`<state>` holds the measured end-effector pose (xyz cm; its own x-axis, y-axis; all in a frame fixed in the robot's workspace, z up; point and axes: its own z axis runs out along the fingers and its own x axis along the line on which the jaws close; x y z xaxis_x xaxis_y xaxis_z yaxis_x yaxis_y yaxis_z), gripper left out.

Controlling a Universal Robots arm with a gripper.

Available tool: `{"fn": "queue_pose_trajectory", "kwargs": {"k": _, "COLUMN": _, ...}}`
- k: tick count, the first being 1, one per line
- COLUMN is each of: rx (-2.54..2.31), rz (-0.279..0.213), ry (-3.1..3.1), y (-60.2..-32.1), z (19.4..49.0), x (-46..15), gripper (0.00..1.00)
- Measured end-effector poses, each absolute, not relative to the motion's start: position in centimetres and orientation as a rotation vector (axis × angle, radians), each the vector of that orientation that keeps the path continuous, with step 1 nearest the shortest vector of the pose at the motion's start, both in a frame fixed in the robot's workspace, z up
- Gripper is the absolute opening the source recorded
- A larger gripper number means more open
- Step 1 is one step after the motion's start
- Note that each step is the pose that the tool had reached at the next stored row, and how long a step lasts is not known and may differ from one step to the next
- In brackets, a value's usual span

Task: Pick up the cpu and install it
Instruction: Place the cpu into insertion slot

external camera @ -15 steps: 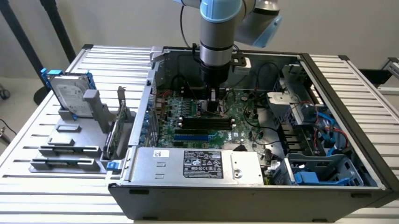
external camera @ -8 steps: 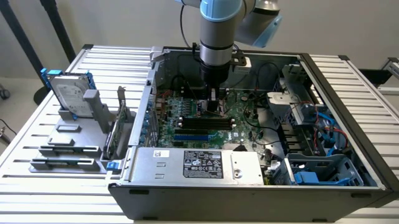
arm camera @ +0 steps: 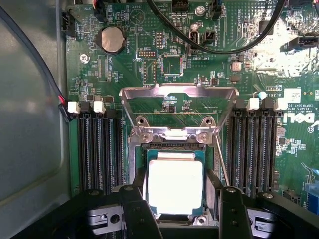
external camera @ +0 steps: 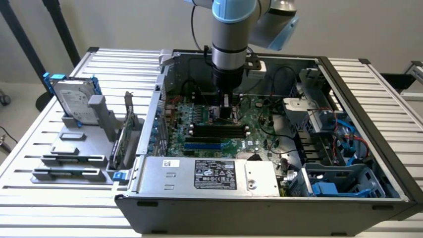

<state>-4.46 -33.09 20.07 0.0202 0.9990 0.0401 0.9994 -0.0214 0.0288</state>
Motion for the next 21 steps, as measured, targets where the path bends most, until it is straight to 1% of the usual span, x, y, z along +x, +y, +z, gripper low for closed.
{"fn": "queue_pose_trajectory", "kwargs": {"k": 21, "rx": -2.227, "rz": -0.071, "ry": -2.209, "y": -32.98, "z": 19.74, "x": -4.37, "gripper": 0.55}}
